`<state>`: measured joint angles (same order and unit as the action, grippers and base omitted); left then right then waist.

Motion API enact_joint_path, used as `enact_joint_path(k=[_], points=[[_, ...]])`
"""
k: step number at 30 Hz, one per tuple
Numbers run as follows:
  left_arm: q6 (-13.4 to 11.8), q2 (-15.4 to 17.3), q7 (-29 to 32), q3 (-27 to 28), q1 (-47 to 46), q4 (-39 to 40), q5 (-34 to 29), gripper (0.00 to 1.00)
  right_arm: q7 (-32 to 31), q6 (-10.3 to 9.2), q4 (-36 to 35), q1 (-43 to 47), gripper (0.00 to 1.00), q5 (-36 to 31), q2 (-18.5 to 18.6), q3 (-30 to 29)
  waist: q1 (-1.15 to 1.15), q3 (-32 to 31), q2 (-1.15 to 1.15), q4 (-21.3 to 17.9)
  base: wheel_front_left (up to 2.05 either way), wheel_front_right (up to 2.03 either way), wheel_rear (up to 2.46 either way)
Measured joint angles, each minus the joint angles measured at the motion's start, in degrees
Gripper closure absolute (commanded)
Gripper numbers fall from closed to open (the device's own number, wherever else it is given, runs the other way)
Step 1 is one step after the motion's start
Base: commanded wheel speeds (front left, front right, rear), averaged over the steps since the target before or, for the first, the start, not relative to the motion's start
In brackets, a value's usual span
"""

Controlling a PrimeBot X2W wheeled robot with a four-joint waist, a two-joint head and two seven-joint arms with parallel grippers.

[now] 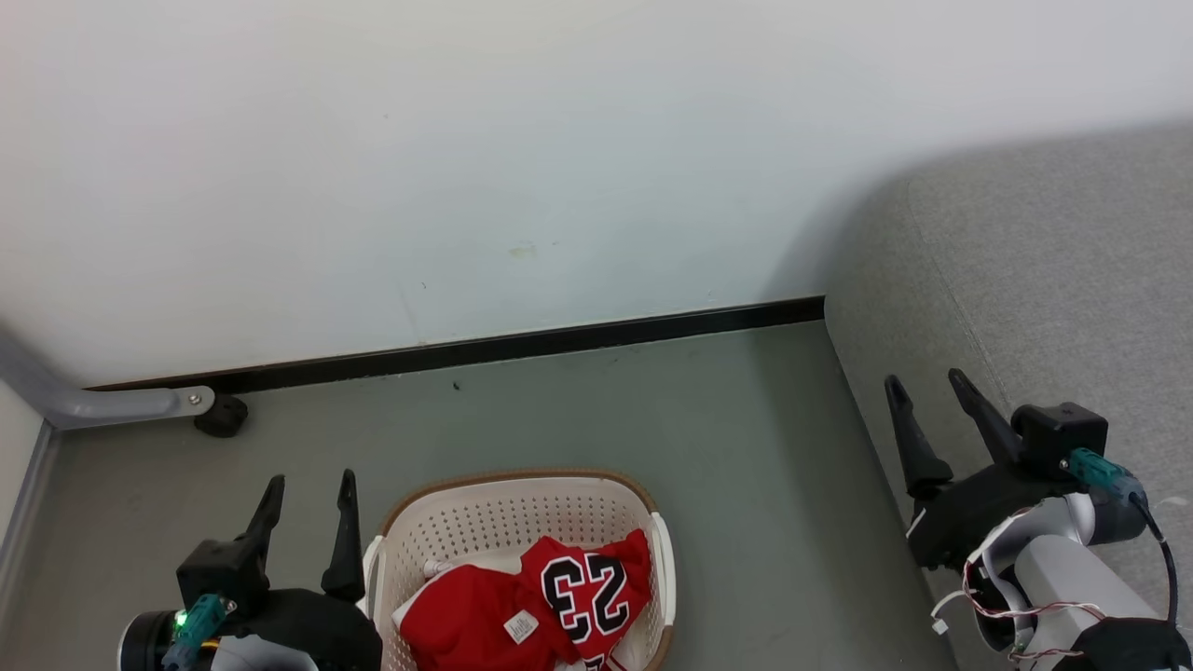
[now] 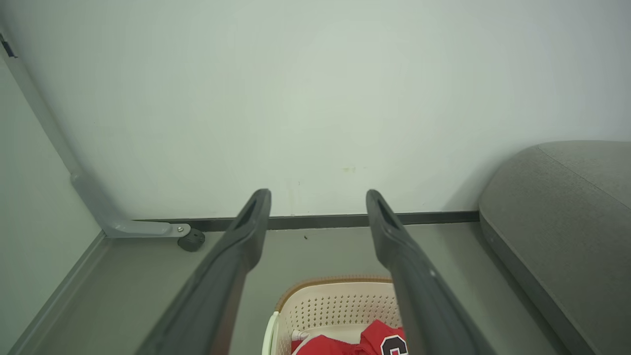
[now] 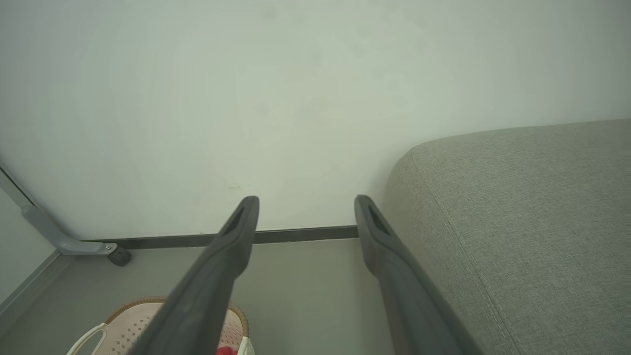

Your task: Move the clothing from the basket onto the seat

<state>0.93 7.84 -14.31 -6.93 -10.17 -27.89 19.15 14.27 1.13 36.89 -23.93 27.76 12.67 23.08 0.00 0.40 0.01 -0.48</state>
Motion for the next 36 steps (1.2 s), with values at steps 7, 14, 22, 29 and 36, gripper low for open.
enact_joint_path(k=[7,14,22,29,36], points=[[-0.49,-0.3,0.0,1.49,0.02,-0.59,-1.23,0.0,0.0,-0.69,-0.24,0.01,0.0,-0.82,-0.01,-0.77,0.0,0.13,0.0,-0.06,0.0,0.0,0.0],[-0.34,-0.97,0.0,1.78,0.18,-0.35,-1.64,0.0,0.0,-0.82,-2.11,0.13,0.0,-1.75,-0.03,-1.09,0.0,0.94,0.0,-0.16,0.0,0.0,0.0],[1.67,-2.4,0.0,1.05,0.18,-0.15,-1.97,0.0,0.01,-1.2,-4.82,0.07,0.0,-2.68,-0.01,-2.01,0.0,4.19,0.0,-0.48,0.0,0.0,0.0],[2.69,-3.37,0.0,0.04,-0.1,-0.56,-2.2,0.0,0.01,-1.4,-8.32,-0.33,0.0,-3.33,0.05,-3.0,0.0,7.95,0.0,-0.84,0.0,0.0,0.0],[3.69,-4.19,0.0,-1.71,-2.75,-1.21,-2.65,0.0,0.02,-2.01,-12.26,-2.09,0.0,-4.76,0.1,-3.98,0.01,12.57,0.0,-1.31,0.0,0.0,0.0]])
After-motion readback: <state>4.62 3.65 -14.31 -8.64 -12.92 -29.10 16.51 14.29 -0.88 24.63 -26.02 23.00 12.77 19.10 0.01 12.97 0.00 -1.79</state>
